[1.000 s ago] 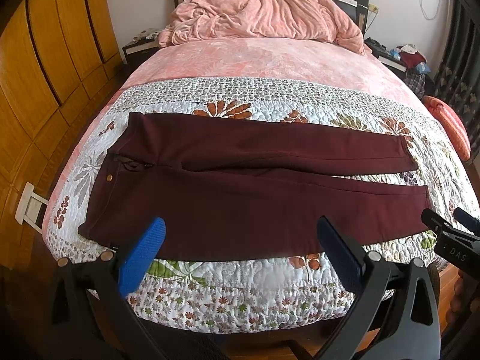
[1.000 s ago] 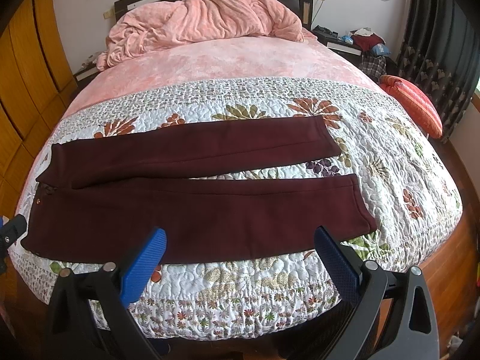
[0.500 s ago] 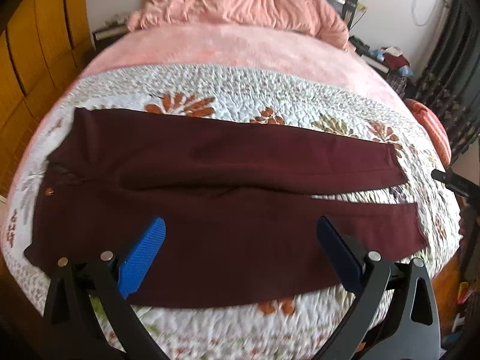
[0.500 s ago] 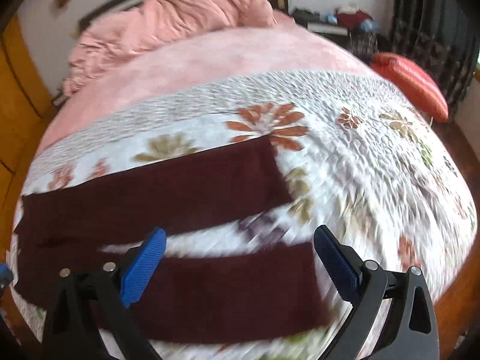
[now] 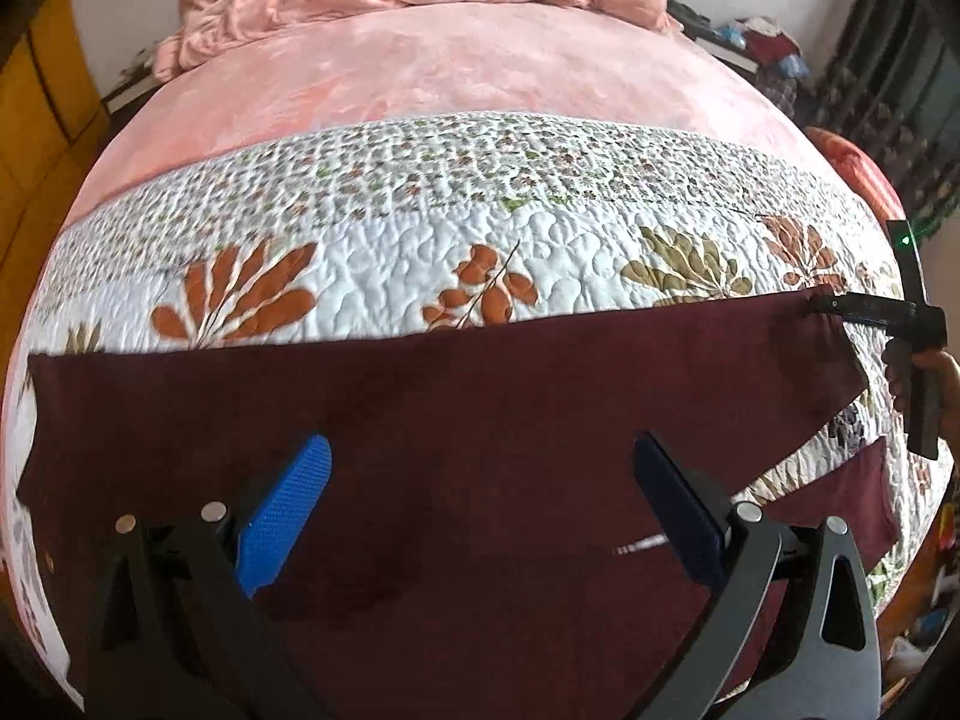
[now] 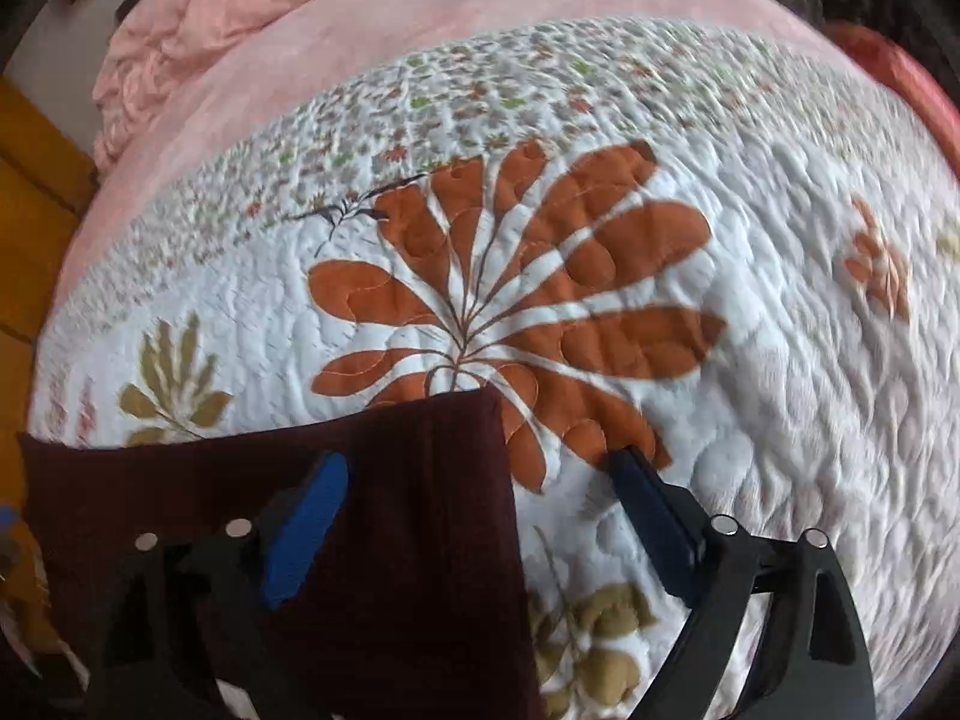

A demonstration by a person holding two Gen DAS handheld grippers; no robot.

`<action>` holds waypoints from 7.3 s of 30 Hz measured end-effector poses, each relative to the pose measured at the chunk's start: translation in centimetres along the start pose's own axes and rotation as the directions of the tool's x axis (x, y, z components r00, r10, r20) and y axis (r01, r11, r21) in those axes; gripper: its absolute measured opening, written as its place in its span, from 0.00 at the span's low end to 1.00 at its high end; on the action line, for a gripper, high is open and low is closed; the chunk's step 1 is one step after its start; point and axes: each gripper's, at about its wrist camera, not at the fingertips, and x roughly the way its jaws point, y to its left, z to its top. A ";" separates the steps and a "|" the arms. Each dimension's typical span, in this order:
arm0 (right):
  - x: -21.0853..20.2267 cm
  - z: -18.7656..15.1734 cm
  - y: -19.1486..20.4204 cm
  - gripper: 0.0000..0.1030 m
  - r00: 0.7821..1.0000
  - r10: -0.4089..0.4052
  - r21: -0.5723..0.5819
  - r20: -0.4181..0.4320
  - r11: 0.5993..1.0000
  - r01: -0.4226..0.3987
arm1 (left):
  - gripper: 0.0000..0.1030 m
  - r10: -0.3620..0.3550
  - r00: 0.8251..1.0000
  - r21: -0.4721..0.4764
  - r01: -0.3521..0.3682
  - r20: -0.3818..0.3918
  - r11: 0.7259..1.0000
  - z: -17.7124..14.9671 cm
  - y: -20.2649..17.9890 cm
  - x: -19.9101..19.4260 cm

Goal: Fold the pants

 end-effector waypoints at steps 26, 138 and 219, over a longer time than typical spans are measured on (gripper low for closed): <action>-16.5 -3.4 2.9 0.24 0.876 0.441 -0.365 0.194 0.861 -0.353 | 0.97 -0.341 0.889 0.462 0.451 -0.305 0.763 8.7 -6.7 12.6; -5.1 -27.8 34.3 0.11 0.920 0.327 -0.531 -0.214 0.752 -0.391 | 0.77 -0.020 1.000 -0.311 0.026 0.023 0.950 -17.7 13.3 -9.9; -9.7 -29.3 30.5 0.47 0.880 0.442 -0.324 -0.174 0.818 -0.475 | 0.58 -0.216 0.956 -0.801 0.285 0.198 0.527 -28.9 20.2 -8.2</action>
